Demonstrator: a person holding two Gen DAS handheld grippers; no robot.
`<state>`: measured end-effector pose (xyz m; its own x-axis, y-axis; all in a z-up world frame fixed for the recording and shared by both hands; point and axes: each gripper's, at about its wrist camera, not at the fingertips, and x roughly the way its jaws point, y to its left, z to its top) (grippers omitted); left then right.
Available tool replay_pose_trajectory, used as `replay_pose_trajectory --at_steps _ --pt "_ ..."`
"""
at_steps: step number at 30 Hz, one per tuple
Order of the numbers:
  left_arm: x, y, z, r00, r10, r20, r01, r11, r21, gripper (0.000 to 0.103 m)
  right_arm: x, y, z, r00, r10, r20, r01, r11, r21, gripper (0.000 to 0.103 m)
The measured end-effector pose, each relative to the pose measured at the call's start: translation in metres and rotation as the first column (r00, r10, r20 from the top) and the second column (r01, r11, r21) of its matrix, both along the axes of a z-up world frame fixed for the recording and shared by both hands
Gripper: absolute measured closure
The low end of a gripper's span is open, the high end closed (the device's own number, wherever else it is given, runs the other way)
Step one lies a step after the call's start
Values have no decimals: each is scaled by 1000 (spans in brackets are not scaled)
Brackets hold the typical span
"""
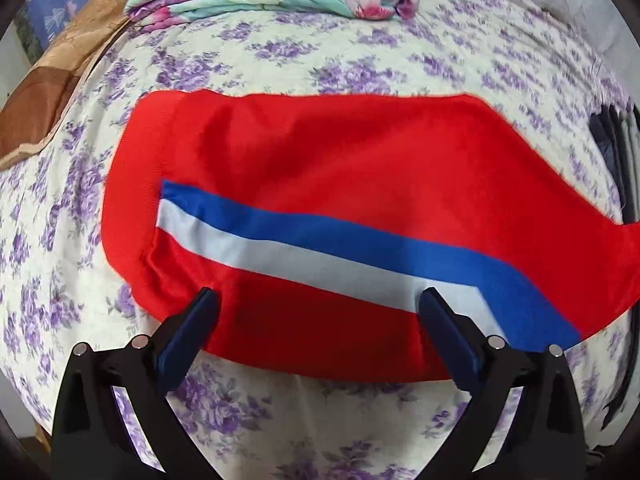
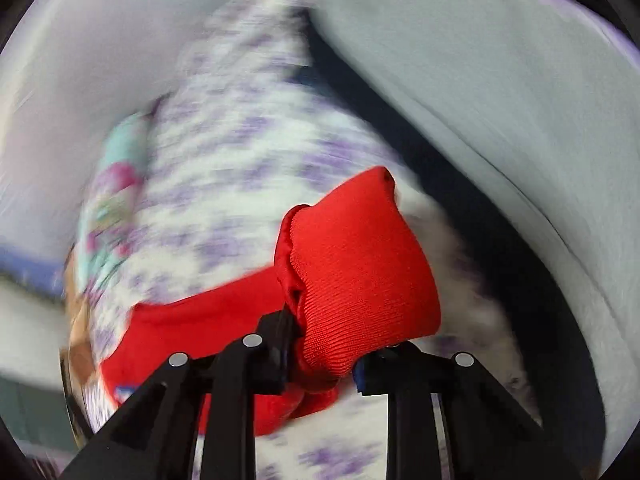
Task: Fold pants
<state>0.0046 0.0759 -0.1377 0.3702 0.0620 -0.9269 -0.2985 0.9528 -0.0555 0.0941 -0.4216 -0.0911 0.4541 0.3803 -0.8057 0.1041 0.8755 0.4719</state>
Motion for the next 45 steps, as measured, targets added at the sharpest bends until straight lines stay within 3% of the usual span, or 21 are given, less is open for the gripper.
replay_pose_trajectory --at_steps 2,5,6,8,11,12,15,17,18,20,22,24,27,30,33,35,37,39,40,43,45 --pt "-2 3 3 1000 12 18 -11 999 -30 5 4 53 32 981 181 72 -173 979 -112 80" --pt "-4 4 6 999 20 25 -19 999 -51 5 2 138 41 907 409 95 -382 898 -217 73" --pt "-5 5 7 999 21 26 -20 999 -50 5 -3 174 32 867 491 83 -456 850 -265 69" --pt "-10 7 10 999 25 36 -23 998 -58 5 -8 226 6 800 599 24 -567 768 -297 33" --pt "-12 6 9 999 21 28 -19 998 -56 5 -21 276 -42 703 701 -124 -701 652 -288 23" --pt "-13 6 10 999 19 28 -18 999 -51 5 -27 278 -44 700 701 -137 -704 646 -295 21" --pt "-19 11 13 999 25 42 -23 998 -57 5 -17 263 -26 724 685 -80 -687 707 -166 22" --pt "-20 14 13 999 33 43 -30 998 -64 5 -1 236 -12 781 622 -57 -624 772 -122 24" --pt "-19 15 13 998 37 44 -34 997 -65 5 7 221 -7 804 593 -43 -594 797 -107 28" --pt "-18 15 15 998 44 51 -40 996 -74 5 25 193 -3 858 513 -36 -514 853 -96 62" --pt "-14 10 19 998 32 61 -26 995 -94 5 40 164 -8 904 423 -66 -428 891 -147 67" --pt "-7 0 21 998 -2 62 8 995 -98 5 44 152 -17 918 390 -75 -397 894 -206 67" --pt "4 -19 20 997 -62 53 66 996 -68 5 36 163 -49 881 445 -162 -473 849 -237 66" --pt "12 -33 12 995 -99 10 100 995 -29 5 23 184 -50 847 513 -138 -527 781 -335 64" --pt "11 -30 12 996 -86 9 86 996 -37 5 20 181 -35 847 515 -130 -531 809 -251 58" --pt "9 -23 14 998 -61 17 61 997 -40 5 13 187 -18 839 541 -54 -535 805 -255 58" --pt "7 -15 16 999 -36 18 37 999 -32 5 7 201 -16 804 594 -23 -583 782 -221 63" --pt "4 -5 15 1000 -10 10 10 1000 -22 5 6 218 -30 771 634 -60 -634 756 -164 66" --pt "3 -1 15 1000 4 6 -4 1000 -6 5 4 226 -38 757 649 -74 -651 741 -163 63" --pt "-1 15 11 999 47 -15 -46 998 48 5 -6 263 -54 684 720 -113 -726 658 -199 31" --pt "-4 31 8 995 91 -34 -90 995 35 5 -11 273 -48 637 762 -116 -767 611 -196 28"
